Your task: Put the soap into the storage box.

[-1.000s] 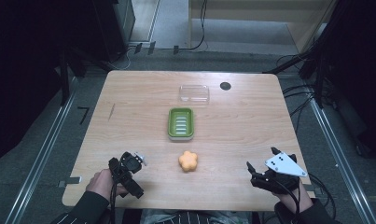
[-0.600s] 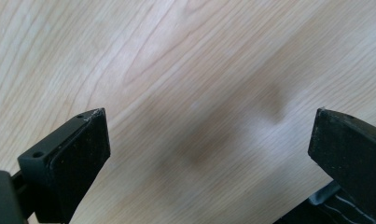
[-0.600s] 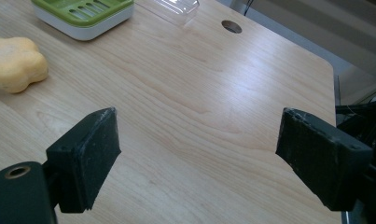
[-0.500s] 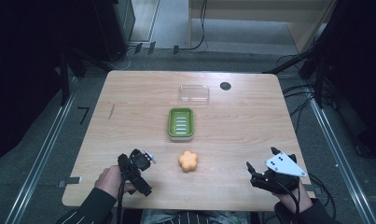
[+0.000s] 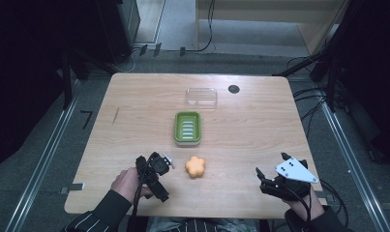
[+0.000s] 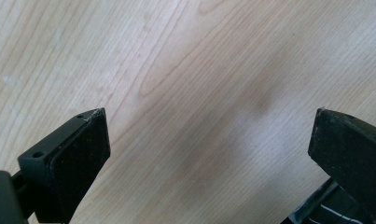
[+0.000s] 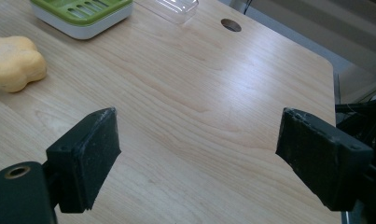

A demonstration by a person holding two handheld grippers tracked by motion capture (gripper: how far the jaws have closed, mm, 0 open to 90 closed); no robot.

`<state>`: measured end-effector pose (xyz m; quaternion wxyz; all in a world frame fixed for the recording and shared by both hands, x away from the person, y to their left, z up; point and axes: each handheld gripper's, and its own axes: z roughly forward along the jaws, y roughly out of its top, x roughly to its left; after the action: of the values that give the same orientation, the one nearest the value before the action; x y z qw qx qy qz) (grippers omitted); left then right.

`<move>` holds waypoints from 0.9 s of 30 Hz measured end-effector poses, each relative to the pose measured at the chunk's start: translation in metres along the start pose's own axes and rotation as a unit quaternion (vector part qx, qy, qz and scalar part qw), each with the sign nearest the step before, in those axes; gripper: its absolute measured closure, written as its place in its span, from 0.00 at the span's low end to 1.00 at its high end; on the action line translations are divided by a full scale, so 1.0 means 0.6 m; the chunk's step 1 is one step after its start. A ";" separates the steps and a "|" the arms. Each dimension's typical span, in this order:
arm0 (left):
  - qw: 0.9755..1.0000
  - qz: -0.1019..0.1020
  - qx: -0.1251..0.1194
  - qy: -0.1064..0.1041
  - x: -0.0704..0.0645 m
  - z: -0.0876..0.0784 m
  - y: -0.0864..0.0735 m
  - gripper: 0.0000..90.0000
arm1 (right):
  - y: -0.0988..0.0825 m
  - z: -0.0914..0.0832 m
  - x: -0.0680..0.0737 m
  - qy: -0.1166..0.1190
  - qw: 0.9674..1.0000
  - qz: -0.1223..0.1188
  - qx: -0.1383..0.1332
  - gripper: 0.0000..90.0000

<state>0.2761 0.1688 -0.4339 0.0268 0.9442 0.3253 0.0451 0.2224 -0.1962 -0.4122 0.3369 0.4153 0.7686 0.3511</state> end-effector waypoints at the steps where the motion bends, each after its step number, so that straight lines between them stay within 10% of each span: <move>1: 1.000 0.000 0.000 0.000 0.000 0.000 0.000 0.00 | 0.000 0.000 0.000 0.000 1.000 0.000 0.000 0.15; 27: 0.999 0.022 -0.015 -0.018 -0.015 0.010 0.085 0.00 | -0.001 -0.001 -0.001 0.000 1.000 0.000 0.000 0.15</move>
<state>0.3011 0.1228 -0.4363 0.0456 0.9514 0.3028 0.0331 0.2222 -0.1968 -0.4123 0.3374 0.4151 0.7686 0.3507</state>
